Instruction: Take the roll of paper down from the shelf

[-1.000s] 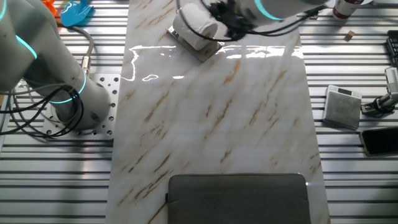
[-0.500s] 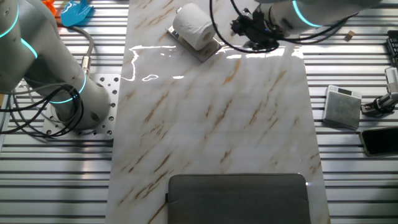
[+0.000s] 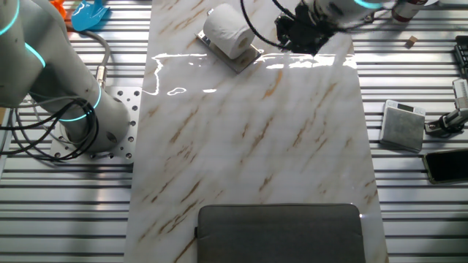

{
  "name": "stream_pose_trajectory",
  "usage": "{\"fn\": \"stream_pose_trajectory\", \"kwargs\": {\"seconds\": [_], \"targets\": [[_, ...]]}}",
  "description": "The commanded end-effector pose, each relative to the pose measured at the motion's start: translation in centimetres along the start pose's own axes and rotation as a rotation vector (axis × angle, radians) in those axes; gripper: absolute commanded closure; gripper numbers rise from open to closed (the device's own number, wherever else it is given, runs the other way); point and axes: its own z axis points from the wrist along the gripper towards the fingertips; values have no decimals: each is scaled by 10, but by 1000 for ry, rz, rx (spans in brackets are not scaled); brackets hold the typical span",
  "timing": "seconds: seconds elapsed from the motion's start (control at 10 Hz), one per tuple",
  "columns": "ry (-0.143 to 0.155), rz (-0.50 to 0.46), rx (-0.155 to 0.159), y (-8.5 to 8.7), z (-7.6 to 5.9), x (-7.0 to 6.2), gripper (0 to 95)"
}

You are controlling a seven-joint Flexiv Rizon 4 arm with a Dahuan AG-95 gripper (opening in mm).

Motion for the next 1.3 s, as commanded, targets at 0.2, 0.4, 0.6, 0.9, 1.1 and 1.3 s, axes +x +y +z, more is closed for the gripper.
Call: {"fn": "stream_pose_trajectory", "kwargs": {"seconds": [0.2, 0.4, 0.6, 0.9, 1.1, 1.3], "targets": [[-26, 185, 81, -2, 0, 0, 950], [-35, 189, 107, 1, 2, -2, 950], [-38, 54, 121, -14, 4, 13, 950], [-32, -104, 122, -77, 2, 56, 950], [-13, -134, 130, -89, -6, 66, 950], [6, -79, 139, -89, -6, 66, 950]]}}
